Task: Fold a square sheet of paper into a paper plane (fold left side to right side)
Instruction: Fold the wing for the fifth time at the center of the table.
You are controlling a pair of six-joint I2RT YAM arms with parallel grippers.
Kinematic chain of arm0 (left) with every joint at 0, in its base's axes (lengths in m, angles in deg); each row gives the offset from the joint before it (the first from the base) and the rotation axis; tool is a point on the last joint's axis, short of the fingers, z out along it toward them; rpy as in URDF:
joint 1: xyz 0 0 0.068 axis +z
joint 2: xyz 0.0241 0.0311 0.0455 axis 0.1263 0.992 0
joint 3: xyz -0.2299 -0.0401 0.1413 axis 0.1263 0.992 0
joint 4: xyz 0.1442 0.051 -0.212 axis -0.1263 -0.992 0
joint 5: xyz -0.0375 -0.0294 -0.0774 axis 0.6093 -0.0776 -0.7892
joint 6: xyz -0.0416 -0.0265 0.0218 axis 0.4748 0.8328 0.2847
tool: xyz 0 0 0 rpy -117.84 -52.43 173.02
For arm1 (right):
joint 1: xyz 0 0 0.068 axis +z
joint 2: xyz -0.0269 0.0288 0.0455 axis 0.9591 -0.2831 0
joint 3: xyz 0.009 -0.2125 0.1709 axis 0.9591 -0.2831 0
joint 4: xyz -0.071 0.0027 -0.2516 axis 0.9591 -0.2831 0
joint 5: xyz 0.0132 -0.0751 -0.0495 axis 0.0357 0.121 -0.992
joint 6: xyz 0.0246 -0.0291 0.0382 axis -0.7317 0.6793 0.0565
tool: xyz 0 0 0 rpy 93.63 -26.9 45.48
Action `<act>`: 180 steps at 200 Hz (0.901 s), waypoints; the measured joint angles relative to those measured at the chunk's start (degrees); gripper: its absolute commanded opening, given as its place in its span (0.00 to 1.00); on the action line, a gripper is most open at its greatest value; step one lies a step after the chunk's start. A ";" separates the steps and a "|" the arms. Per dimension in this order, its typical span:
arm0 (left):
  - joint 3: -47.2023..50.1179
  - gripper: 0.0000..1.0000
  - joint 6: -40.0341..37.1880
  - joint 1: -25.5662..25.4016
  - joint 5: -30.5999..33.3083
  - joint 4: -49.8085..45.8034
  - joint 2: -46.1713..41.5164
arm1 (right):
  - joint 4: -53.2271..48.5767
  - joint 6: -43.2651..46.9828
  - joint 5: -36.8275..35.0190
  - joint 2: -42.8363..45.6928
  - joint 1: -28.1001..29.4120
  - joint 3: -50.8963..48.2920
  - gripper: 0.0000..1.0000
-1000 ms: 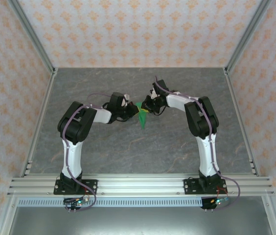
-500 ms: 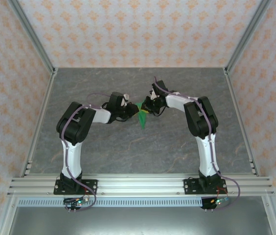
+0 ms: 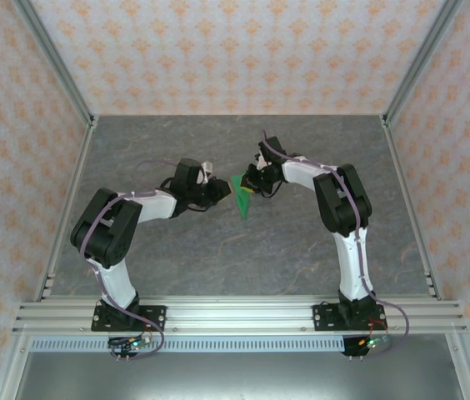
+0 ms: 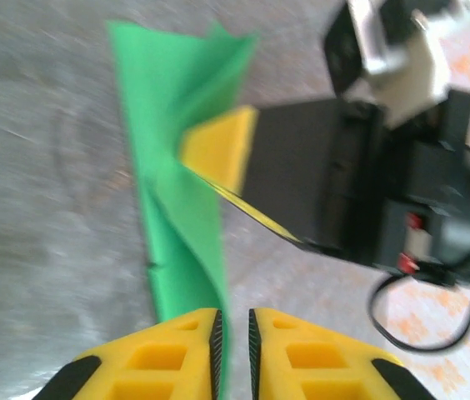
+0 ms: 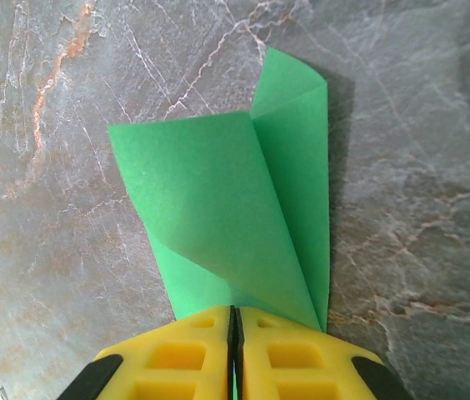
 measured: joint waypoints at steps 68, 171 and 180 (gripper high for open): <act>-3.61 0.14 3.10 -6.78 -2.95 2.08 2.99 | -0.09 0.00 0.00 0.00 0.00 0.11 0.13; -4.74 0.13 3.67 -6.75 -2.43 1.42 9.33 | -0.74 0.42 -0.17 0.00 0.00 0.37 0.13; -4.74 0.13 3.65 -6.75 -2.27 1.31 9.33 | -0.74 0.42 -0.17 0.00 0.00 0.37 0.13</act>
